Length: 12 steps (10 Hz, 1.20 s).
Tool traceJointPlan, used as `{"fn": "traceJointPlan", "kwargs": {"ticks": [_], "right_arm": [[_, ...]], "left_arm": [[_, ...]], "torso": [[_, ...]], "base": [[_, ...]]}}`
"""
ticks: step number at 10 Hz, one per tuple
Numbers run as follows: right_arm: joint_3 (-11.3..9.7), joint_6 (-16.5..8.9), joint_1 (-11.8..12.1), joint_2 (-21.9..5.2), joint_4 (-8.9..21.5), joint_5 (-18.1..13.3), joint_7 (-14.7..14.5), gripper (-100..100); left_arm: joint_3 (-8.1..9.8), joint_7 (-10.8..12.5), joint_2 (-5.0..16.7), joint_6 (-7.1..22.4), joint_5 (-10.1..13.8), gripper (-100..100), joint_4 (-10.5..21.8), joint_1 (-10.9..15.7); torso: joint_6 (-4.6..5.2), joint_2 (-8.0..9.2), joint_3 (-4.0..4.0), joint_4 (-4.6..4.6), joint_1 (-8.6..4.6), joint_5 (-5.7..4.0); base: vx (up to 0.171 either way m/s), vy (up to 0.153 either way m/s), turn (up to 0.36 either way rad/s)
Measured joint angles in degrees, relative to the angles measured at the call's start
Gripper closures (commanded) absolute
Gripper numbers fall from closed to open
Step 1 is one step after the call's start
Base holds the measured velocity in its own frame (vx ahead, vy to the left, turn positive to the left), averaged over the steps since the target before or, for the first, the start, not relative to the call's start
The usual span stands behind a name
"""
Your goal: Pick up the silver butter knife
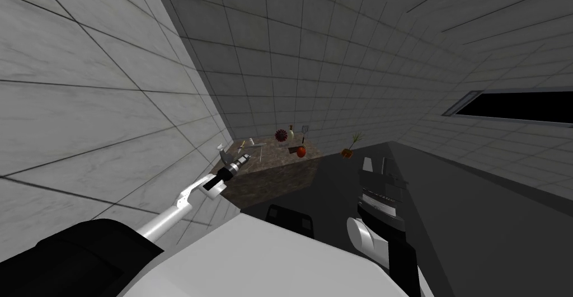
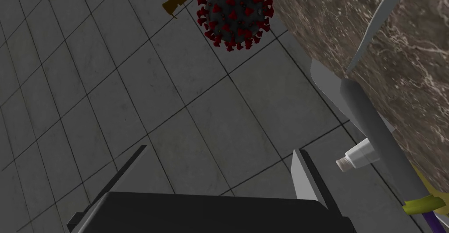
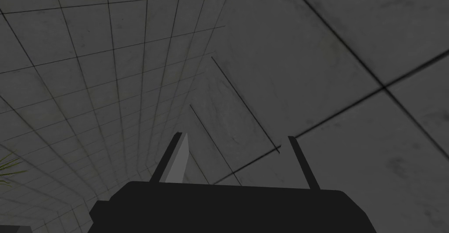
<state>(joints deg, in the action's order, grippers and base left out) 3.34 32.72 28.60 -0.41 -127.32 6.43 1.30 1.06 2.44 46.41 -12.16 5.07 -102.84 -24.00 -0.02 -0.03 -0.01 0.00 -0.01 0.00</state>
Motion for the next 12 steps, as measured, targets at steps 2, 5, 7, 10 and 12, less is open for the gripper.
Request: {"fn": "traceJointPlan", "kwargs": {"ticks": [2, 5, 7, 10, 12], "right_arm": [[0.00, 0.00, 0.00, 0.00, 0.00, 0.00, 0.00, 0], [0.00, 0.00, 0.01, 0.00, 0.00, 0.00, 0.00, 0], [0.00, 0.00, 0.01, 0.00, 0.00, 0.00, 0.00, 0], [0.00, 0.00, 0.02, 0.00, 0.00, 0.00, 0.00, 0], [0.00, 0.00, 0.02, 0.01, 0.00, 0.00, 0.00, 0]], "left_arm": [[-0.87, 0.22, 2.77, 1.12, 0.15, -100, 2.52, 0.80], [-1.95, 0.49, 7.43, 4.35, 0.44, -100, 4.48, 0.16], [-3.20, 0.72, 10.34, 5.71, 0.55, -100, 7.05, 0.15], [-5.17, 0.98, 14.31, 9.27, 0.66, -100, 9.26, -0.11], [-6.70, 1.36, 17.53, 10.67, 0.84, -100, 11.73, -0.73]], "torso": [[0.01, -0.03, -0.02, -0.01, -0.03, 0.00], [-0.01, -0.12, -0.06, -0.02, -0.10, -0.02], [-0.02, -0.18, -0.10, -0.04, -0.13, -0.03], [-0.03, -0.25, -0.15, -0.06, -0.20, -0.05], [-0.01, -0.39, -0.23, -0.09, -0.30, -0.06]], "base": [[0.011, -0.032, -0.164], [0.034, -0.039, -0.098], [0.046, -0.051, -0.065], [0.071, -0.068, -0.097], [0.117, -0.098, -0.130]]}}
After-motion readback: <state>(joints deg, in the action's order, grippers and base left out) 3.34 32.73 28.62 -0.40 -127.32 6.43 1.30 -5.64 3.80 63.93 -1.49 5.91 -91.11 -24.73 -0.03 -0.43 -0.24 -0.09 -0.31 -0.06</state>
